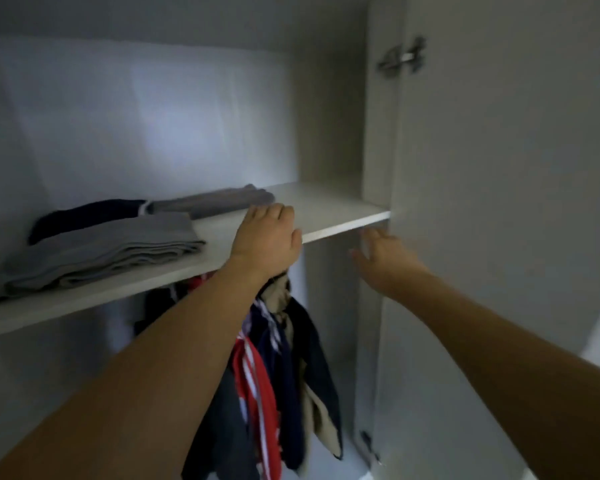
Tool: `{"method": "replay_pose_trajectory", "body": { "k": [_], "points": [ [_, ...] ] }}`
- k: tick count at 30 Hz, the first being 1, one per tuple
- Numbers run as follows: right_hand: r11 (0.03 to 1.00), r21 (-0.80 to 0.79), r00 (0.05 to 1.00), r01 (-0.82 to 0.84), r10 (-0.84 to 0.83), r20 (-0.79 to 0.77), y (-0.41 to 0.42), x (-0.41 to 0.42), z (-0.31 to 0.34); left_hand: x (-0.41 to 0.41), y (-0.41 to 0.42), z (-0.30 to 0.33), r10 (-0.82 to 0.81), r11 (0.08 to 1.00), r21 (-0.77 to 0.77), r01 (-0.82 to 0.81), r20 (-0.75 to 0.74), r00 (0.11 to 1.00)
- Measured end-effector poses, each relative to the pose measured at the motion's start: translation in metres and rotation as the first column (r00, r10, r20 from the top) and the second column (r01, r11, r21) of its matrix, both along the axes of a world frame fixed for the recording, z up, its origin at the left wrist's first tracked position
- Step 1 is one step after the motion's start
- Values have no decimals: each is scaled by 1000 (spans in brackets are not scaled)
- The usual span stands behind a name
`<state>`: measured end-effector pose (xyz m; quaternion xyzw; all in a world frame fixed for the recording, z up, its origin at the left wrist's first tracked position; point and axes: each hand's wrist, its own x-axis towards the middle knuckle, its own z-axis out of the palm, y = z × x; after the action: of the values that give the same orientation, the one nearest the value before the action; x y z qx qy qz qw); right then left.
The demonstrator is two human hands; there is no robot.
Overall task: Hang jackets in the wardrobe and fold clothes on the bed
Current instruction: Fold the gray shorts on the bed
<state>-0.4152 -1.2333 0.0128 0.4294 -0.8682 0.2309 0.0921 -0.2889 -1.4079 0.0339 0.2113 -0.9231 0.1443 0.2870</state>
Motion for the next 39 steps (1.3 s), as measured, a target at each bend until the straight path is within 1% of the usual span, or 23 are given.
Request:
{"method": "replay_pose_trajectory", "body": {
  "k": [3,7,9,11,14,18,23,27,31,33,35,39],
  "points": [
    [987,9,987,162,-162,-15,114,0,-2,-26,89,-8,-149,988,-35,150,30,988],
    [943,-1,942,334,-334,-18,278,19,-9,-46,230,-20,-290,957,23,289,33,957],
    [908,-1,907,420,-420,-23,363,33,-16,-54,308,-27,-367,930,27,367,37,929],
    [869,12,869,495,-495,-13,447,48,-25,-56,387,-37,-446,895,36,445,48,894],
    [808,36,808,589,-589,7,560,72,-35,-52,505,-52,-569,821,88,564,46,821],
    [741,45,739,670,-672,59,676,95,-38,-48,636,-59,-694,720,116,685,78,716],
    [644,33,640,765,-764,85,802,115,-41,-61,764,-61,-771,633,202,748,78,632],
    [572,35,567,819,-818,102,911,141,-46,-52,878,-65,-814,560,326,761,46,579],
    [502,14,497,865,-860,116,1028,182,-51,-26,1008,-65,-885,463,285,839,102,453],
    [474,17,469,880,-875,120,1090,202,-54,-10,1073,-61,-907,420,257,870,88,412],
    [458,25,452,889,-883,125,1150,219,-57,6,1132,-63,-914,404,247,881,59,402],
    [450,67,438,891,-888,141,1250,246,-68,38,1224,-81,-912,407,315,857,85,401]
  ]
}}
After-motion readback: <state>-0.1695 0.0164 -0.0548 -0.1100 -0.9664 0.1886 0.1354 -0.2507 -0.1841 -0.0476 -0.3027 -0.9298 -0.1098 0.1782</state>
